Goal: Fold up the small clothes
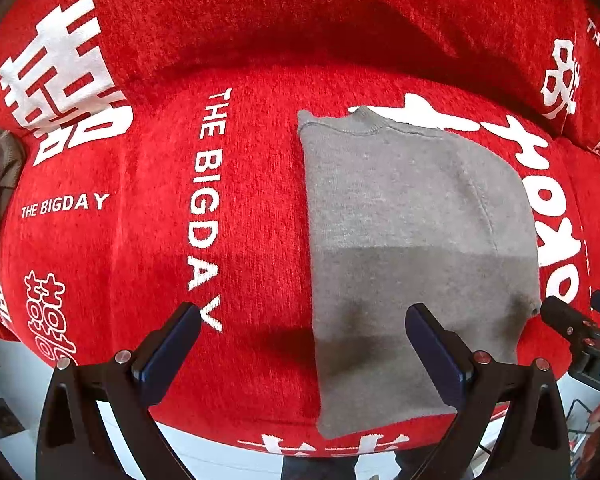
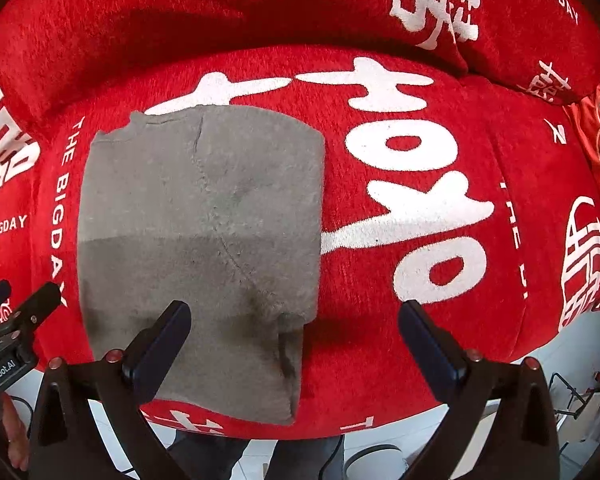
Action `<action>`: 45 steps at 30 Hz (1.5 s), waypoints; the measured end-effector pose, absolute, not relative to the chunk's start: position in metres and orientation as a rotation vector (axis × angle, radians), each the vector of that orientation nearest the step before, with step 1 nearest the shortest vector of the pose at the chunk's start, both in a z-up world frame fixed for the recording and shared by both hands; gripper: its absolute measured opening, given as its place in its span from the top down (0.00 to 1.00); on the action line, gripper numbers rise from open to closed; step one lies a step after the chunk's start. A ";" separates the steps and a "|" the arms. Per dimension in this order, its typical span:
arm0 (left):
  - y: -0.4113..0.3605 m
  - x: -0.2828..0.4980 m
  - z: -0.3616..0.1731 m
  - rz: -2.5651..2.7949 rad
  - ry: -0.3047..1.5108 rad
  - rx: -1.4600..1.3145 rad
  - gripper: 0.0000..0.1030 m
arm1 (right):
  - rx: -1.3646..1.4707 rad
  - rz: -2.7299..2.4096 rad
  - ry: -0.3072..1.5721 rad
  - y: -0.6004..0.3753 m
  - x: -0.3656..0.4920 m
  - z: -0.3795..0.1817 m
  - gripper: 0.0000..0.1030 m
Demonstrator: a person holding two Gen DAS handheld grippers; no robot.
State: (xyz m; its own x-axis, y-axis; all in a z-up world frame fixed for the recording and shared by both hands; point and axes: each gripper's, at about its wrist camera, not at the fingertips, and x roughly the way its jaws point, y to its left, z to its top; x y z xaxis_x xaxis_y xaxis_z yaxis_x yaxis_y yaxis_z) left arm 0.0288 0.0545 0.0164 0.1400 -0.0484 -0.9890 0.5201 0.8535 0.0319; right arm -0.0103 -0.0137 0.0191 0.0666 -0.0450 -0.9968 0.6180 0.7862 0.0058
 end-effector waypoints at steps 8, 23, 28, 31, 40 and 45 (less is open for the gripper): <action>0.055 0.028 0.016 -0.428 1.378 0.422 0.01 | 0.500 -0.539 1.433 -0.012 -0.012 0.018 0.00; 0.058 0.031 0.013 -0.429 1.383 0.429 0.01 | 0.504 -0.540 1.451 -0.008 -0.012 0.012 0.00; 0.059 0.032 0.012 -0.428 1.387 0.430 0.01 | 0.506 -0.532 1.458 -0.007 -0.011 0.010 0.00; 0.059 0.032 0.011 -0.426 1.387 0.430 0.01 | 0.506 -0.531 1.460 -0.007 -0.010 0.010 0.00; 0.058 0.033 0.008 -0.420 1.392 0.437 0.01 | 0.510 -0.521 1.466 -0.006 -0.007 0.007 0.00; 0.058 0.033 0.007 -0.420 1.394 0.447 0.01 | 0.513 -0.523 1.466 -0.006 -0.007 0.007 0.00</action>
